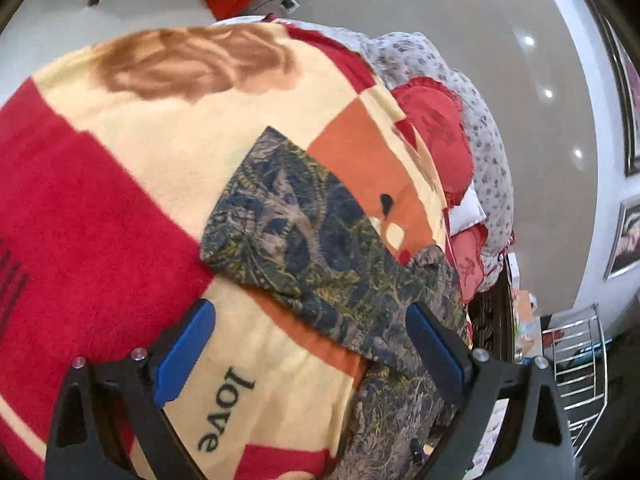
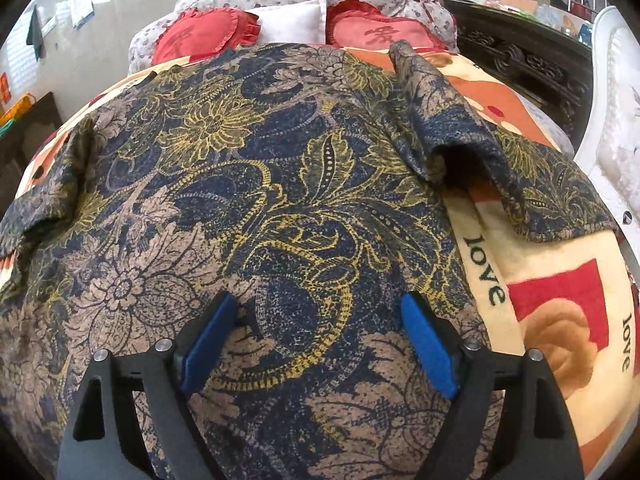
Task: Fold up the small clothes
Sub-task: 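Grasp the sleeve edge of the floral shirt with the left gripper, then fold the held sleeve side across the shirt back and open the left gripper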
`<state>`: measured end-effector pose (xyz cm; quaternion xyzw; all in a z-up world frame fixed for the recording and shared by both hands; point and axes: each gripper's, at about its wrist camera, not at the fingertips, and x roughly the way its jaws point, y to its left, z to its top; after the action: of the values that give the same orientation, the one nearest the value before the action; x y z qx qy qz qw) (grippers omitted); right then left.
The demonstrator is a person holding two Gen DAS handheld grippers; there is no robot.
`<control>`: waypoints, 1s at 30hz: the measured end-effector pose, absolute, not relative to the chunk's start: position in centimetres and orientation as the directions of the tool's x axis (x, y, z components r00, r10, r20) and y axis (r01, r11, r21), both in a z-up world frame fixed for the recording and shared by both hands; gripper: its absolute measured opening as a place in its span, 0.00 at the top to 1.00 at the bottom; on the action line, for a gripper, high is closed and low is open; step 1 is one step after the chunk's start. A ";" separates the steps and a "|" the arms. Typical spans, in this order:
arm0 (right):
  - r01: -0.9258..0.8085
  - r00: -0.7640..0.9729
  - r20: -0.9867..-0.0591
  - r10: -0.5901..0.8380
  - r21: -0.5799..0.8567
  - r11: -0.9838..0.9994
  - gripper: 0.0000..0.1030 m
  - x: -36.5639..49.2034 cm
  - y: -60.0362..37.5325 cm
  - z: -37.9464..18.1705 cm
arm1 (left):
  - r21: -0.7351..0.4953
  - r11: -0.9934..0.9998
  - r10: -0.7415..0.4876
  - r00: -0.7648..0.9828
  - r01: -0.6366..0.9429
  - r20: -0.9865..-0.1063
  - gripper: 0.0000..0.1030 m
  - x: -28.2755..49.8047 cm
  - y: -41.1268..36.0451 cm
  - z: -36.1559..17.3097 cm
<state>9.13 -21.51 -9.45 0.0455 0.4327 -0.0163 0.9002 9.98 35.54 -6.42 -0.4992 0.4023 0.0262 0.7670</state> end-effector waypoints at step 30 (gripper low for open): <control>0.071 0.625 -0.780 0.011 0.071 0.995 0.10 9.1 -21.6 -9.4 | -0.423 0.762 0.250 0.825 -0.491 -0.506 0.95 10.6 39.6 13.1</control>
<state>9.13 -21.62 -9.45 0.0472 0.4326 -0.0165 0.9002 10.64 39.60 13.09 -0.2792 0.2152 0.2027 0.9136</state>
